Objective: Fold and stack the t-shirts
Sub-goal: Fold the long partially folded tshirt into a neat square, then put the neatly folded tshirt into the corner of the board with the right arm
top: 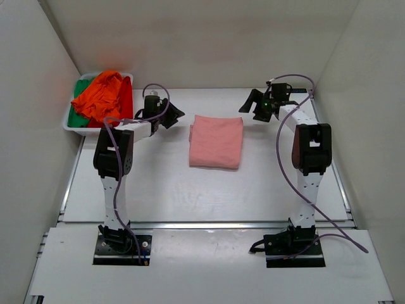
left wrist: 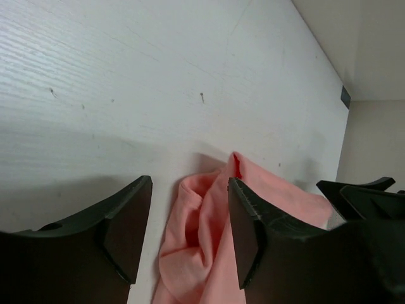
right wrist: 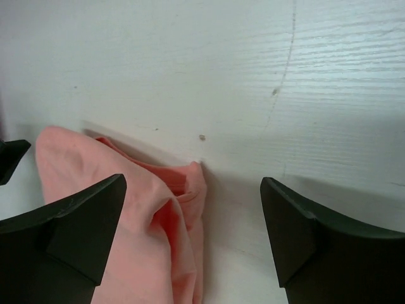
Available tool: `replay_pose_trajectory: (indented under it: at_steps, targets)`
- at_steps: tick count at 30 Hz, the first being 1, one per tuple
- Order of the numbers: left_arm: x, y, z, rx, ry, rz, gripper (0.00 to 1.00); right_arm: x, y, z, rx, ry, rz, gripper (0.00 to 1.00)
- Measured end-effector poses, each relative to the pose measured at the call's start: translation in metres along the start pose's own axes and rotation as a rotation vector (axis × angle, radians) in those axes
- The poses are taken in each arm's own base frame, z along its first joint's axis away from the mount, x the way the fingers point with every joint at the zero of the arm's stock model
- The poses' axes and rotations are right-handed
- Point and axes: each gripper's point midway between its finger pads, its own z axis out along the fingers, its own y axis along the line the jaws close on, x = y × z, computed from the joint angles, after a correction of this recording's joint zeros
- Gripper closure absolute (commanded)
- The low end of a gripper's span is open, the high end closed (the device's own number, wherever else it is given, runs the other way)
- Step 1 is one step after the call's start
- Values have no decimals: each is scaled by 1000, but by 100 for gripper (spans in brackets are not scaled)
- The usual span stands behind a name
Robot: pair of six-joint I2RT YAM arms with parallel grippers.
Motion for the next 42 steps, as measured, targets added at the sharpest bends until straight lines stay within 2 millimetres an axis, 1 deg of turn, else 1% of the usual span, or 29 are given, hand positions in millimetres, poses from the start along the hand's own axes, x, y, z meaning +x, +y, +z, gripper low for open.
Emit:
replay_pose_trajectory:
  at_steps: [2,4,6,7,9,11,13,15,17,18,19,20,21,22,23,25,26,28,30,32,33,36,37,40,42]
  targets:
    - [-1,-6,-11,20,0,2,37,6,4,-6,-23,-6,-7,15]
    - [2,-17,-23,51,6,8,37,25,5,-16,-38,17,15,12]
    - [11,-24,-35,75,21,13,38,49,6,-26,-39,48,41,11]
    - [18,-26,-41,85,29,18,37,59,6,-31,-33,59,49,8]
    - [32,-28,-51,95,51,23,38,76,12,-38,-23,80,49,7]
    - [48,-23,-59,92,78,23,38,88,25,-40,-32,97,31,7]
    - [63,-17,-62,84,109,21,38,96,37,-38,-49,110,11,6]
    - [76,-10,-63,75,143,16,39,107,49,-34,-59,134,-11,8]
    - [83,-4,-66,68,162,8,39,117,58,-28,-49,165,-30,9]
    - [86,0,-68,61,168,3,39,120,61,-24,-43,179,-40,11]
    - [88,4,-70,55,171,-2,39,123,64,-20,-40,191,-49,24]
    - [89,8,-74,50,173,-7,39,127,67,-15,-40,209,-62,44]
    - [88,10,-78,45,172,-12,40,131,67,-11,-34,231,-74,69]
    - [86,12,-81,44,168,-16,39,134,67,-7,-29,254,-87,83]
    - [82,11,-85,47,160,-18,39,137,66,-3,-20,278,-90,99]
    - [69,5,-94,66,132,-20,39,139,63,6,6,324,-114,100]
    - [62,1,-98,79,117,-18,39,138,60,9,27,342,-126,100]
    - [50,-8,-107,107,90,-12,39,130,55,12,71,365,-169,100]
    - [43,-12,-115,123,72,-10,39,115,44,13,132,361,-222,100]
    - [41,-14,-123,132,66,-6,39,97,26,12,204,353,-265,100]
    - [42,-15,-127,137,65,-3,39,86,14,10,248,345,-282,100]
    - [43,-18,-135,147,70,10,39,50,-33,-1,388,314,-313,100]
    - [44,-18,-137,148,71,12,40,37,-51,-7,435,302,-324,100]
    - [47,-17,-140,147,81,20,39,2,-104,-26,573,264,-357,100]
    - [51,-16,-142,147,94,23,39,-16,-133,-40,658,244,-395,100]
